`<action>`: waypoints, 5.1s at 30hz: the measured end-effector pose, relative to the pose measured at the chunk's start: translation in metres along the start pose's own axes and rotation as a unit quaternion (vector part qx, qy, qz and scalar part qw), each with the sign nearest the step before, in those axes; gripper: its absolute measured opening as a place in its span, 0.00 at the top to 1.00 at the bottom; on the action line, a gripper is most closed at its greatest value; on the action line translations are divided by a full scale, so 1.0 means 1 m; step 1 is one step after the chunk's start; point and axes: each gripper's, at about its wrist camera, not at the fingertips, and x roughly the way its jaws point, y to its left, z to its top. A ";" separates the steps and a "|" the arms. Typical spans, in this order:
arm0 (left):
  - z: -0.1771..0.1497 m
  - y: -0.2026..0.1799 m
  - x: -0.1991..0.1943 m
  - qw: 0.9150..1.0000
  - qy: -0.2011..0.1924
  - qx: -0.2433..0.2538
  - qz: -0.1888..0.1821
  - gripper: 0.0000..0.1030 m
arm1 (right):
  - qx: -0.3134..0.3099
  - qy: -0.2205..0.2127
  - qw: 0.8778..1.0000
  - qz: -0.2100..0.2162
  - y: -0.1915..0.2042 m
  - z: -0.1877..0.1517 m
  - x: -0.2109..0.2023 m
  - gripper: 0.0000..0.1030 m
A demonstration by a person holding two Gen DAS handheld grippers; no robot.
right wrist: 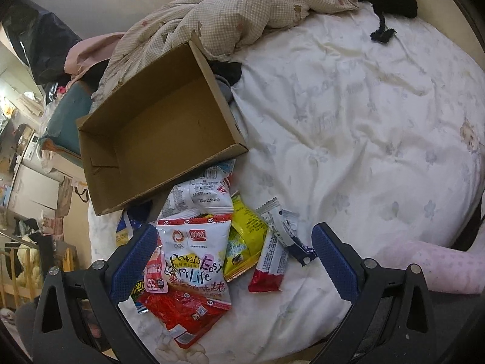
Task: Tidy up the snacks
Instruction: 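Grasp the blue chip bag with the left gripper, then lift the blue chip bag with the left gripper while the right gripper grasps the white snack bar, then carry the blue chip bag into the box and open the left gripper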
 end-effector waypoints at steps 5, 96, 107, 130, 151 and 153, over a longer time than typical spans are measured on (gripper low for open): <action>0.000 -0.015 0.025 1.000 0.013 0.021 -0.009 0.18 | 0.007 0.003 1.000 -0.002 -0.006 0.001 0.005 0.00; 0.054 -0.077 -0.136 0.962 -0.209 0.167 -0.052 0.61 | -0.075 -0.105 0.982 0.140 0.053 0.073 -0.002 0.83; 0.091 -0.103 -0.097 0.963 -0.199 0.175 -0.053 0.61 | -0.085 -0.060 0.989 0.106 0.065 0.104 0.059 0.83; 0.096 -0.111 -0.065 0.958 -0.208 0.195 -0.026 0.58 | -0.102 -0.018 0.992 0.077 0.075 0.103 0.094 0.80; 0.079 -0.113 -0.085 0.944 -0.262 0.200 -0.015 0.17 | -0.095 -0.054 0.991 0.072 0.076 0.105 0.079 0.26; 0.077 -0.109 -0.090 0.943 -0.270 0.193 -0.014 0.17 | -0.097 -0.058 0.991 0.077 0.077 0.105 0.075 0.26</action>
